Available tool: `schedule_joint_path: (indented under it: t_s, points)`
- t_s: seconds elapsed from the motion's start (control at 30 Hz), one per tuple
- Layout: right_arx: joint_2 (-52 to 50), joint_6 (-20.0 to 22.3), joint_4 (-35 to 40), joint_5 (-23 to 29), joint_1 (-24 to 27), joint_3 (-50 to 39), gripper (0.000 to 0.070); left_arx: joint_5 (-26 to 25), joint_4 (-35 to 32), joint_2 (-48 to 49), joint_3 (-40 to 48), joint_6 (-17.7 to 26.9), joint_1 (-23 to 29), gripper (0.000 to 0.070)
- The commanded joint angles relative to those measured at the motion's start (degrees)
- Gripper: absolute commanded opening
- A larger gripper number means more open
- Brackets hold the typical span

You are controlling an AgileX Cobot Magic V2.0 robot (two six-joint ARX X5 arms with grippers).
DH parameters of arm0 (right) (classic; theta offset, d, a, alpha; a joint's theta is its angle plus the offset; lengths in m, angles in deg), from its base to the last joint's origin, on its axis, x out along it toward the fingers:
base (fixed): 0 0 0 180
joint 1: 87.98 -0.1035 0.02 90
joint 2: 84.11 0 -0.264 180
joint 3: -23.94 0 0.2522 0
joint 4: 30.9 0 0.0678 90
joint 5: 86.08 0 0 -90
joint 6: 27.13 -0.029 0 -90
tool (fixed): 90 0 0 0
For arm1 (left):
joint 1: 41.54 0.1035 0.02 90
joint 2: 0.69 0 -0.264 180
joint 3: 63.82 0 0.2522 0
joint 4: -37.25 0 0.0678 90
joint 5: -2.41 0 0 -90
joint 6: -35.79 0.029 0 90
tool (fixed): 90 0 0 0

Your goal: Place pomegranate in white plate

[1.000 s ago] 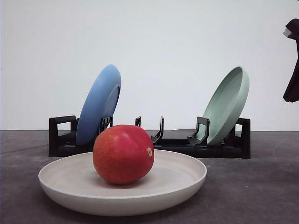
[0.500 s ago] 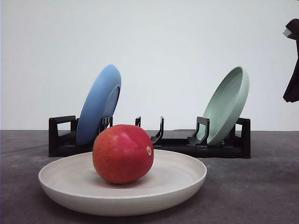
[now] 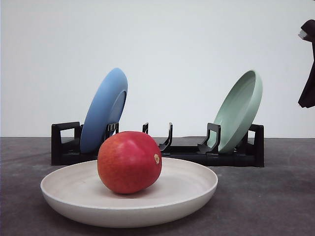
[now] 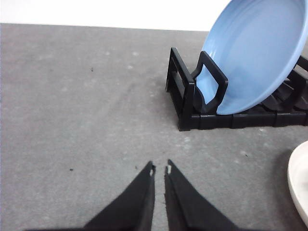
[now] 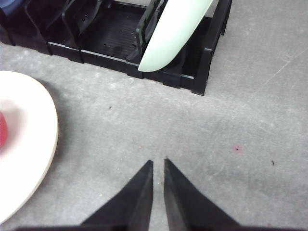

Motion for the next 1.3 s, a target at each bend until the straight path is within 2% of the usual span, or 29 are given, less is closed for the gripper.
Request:
schedule_joint_path:
  t_s: [0.0,0.1,0.23,1.17,1.2,1.27]
  points:
    - [0.37,0.61,0.59,0.04,-0.24,0.15,0.0034,0.82,-1.29,0.27,1.18,0.7,0.13,0.0016]
    - [0.37,0.59,0.59,0.03,-0.24,0.15,0.0034,2.51,-4.08,0.32,2.15,0.79,0.13,0.0016]
    - [0.37,0.59,0.6,0.02,-0.24,0.15,0.0034,4.78,-3.73,0.32,2.26,0.87,0.15,0.0016]
    - [0.14,0.62,0.59,0.07,-0.24,0.15,0.0034,4.76,-3.72,0.23,2.26,0.84,0.13,0.0016]
    - [-0.43,0.77,0.61,0.19,-0.22,0.15,0.0034,4.76,-3.72,0.23,2.26,0.84,0.13,0.0016]
    - [-1.82,3.84,0.57,0.54,-0.08,0.15,0.0034,4.76,-3.72,0.23,2.26,0.84,0.13,0.0016]
